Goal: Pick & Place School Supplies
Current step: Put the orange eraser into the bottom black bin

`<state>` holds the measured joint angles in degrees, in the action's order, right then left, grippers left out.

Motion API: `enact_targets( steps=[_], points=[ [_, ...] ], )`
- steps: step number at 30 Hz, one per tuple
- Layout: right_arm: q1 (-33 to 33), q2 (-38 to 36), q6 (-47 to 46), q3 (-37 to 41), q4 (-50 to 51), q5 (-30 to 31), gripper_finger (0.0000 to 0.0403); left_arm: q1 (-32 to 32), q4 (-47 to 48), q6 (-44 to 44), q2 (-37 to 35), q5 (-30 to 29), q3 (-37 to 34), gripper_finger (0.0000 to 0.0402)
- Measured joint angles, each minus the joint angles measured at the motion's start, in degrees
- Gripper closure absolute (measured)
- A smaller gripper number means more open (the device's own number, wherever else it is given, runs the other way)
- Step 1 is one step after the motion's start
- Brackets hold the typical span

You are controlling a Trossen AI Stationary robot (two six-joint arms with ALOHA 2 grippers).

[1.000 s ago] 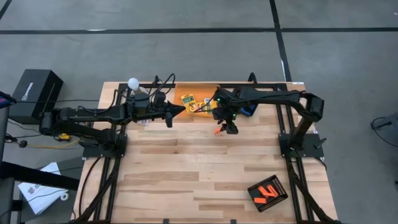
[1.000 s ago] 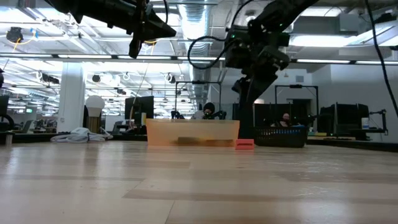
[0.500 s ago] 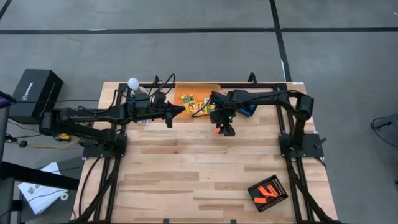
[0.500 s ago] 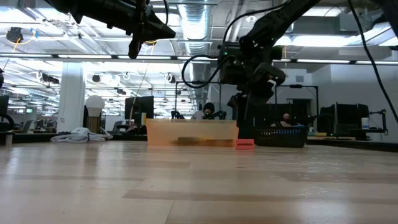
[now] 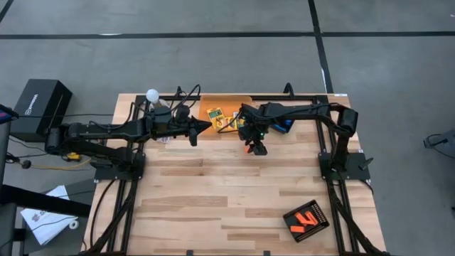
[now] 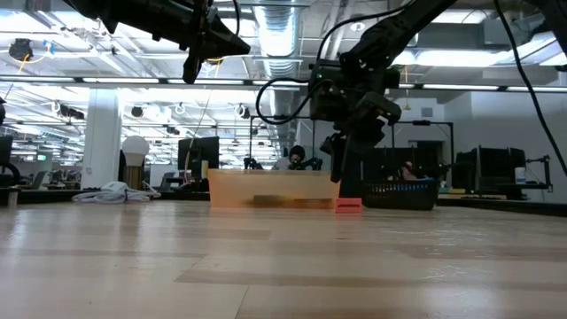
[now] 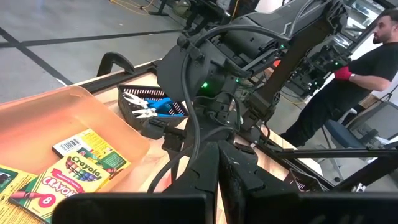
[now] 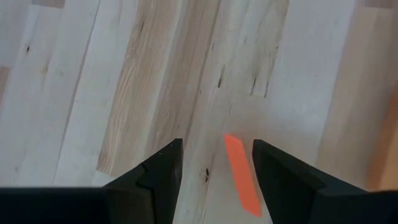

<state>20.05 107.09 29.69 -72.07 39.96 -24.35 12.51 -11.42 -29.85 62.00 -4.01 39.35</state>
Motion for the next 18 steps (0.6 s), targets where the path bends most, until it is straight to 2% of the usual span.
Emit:
enact_targets(
  steps=[18],
  points=[
    [1.94,0.0,-1.24,2.82,-3.03,0.2,0.0218,0.0,0.05,0.0,0.0,0.02,0.0,0.0402]
  ],
)
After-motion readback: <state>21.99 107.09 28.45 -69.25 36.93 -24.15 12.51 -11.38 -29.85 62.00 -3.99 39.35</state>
